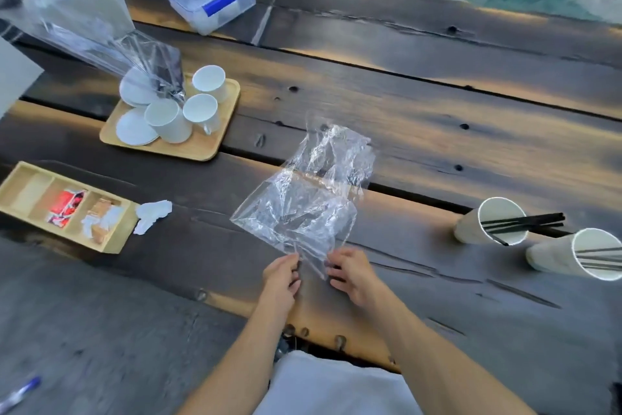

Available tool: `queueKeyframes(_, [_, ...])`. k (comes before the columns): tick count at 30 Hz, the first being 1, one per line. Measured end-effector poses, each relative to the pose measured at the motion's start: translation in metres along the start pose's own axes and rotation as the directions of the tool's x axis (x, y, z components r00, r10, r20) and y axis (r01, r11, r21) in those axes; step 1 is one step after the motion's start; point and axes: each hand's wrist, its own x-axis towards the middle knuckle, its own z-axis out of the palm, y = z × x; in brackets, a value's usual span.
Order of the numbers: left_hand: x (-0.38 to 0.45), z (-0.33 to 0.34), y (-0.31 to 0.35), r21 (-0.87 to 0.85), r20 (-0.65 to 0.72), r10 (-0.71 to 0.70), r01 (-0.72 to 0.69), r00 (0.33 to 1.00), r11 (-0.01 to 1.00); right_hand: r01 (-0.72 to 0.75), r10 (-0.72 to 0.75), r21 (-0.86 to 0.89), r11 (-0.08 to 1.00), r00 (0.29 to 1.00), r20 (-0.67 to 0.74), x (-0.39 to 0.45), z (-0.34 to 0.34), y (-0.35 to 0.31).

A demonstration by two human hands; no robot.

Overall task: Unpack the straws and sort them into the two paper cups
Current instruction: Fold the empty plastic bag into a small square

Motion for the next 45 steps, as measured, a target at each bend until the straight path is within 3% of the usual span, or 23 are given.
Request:
queueKeyframes(3, [-0.011, 0.015, -0.007, -0.080, 0.194, -0.043, 0.060, 0.980, 0.995, 0.030, -0.026, 0.069, 0.997, 0.998, -0.059, -0.001, -0.011, 0.010])
queueKeyframes(5, [-0.013, 0.022, -0.011, -0.095, 0.244, -0.027, 0.052, 0.969, 0.994, 0.081, -0.068, 0.115, 0.990, 0.991, -0.118, -0.004, -0.026, 0.011])
queueKeyframes(9, [-0.011, 0.021, -0.017, -0.110, 0.261, 0.001, 0.029, 0.965, 0.993, 0.193, -0.177, 0.049, 0.980, 0.955, -0.238, -0.008, -0.066, 0.015])
queueKeyframes(13, [-0.007, 0.013, -0.007, -0.119, 0.206, 0.048, -0.024, 0.977, 0.993, 0.181, -0.191, -0.069, 0.981, 0.960, -0.205, -0.012, -0.107, 0.028])
queueKeyframes(16, [0.009, 0.005, 0.003, 0.097, 0.104, 0.162, -0.172, 0.981, 0.980, 0.130, -0.153, -0.126, 0.983, 0.969, -0.192, -0.012, -0.134, 0.037])
queueKeyframes(19, [0.014, 0.000, 0.004, 0.281, 0.140, 0.117, -0.153, 0.983, 0.947, 0.086, -0.121, -0.159, 0.984, 0.967, -0.224, -0.009, -0.153, 0.041])
queueKeyframes(21, [0.011, 0.000, 0.006, 0.384, 0.165, 0.093, -0.151, 0.982, 0.911, 0.046, -0.088, -0.203, 0.978, 0.976, -0.201, -0.007, -0.161, 0.041])
queueKeyframes(24, [0.010, 0.010, 0.020, 0.534, 0.194, 0.179, -0.257, 0.964, 0.805, 0.015, -0.055, -0.278, 0.960, 0.989, -0.135, -0.006, -0.168, 0.036])
queueKeyframes(29, [0.013, 0.045, 0.047, 0.675, 0.329, 0.200, -0.378, 0.923, 0.634, 0.036, -0.090, -0.332, 0.943, 0.985, -0.150, 0.002, -0.177, 0.026])
queueKeyframes(33, [0.022, 0.055, 0.055, 0.698, 0.295, 0.179, -0.340, 0.938, 0.631, 0.046, -0.108, -0.257, 0.965, 0.966, -0.233, 0.007, -0.189, 0.028])
queueKeyframes(38, [0.029, 0.068, 0.065, 0.740, 0.359, 0.221, -0.421, 0.907, 0.524, -0.013, 0.016, -0.349, 0.937, 1.000, 0.006, 0.001, -0.190, 0.021])
queueKeyframes(41, [0.033, 0.079, 0.071, 0.775, 0.381, 0.278, -0.469, 0.882, 0.425, -0.013, 0.000, -0.262, 0.965, 0.999, -0.052, 0.004, -0.181, 0.006])
queueKeyframes(45, [0.037, 0.079, 0.076, 0.796, 0.419, 0.202, -0.465, 0.885, 0.388, 0.166, -0.182, -0.084, 0.982, 0.953, -0.244, 0.010, -0.169, -0.020])
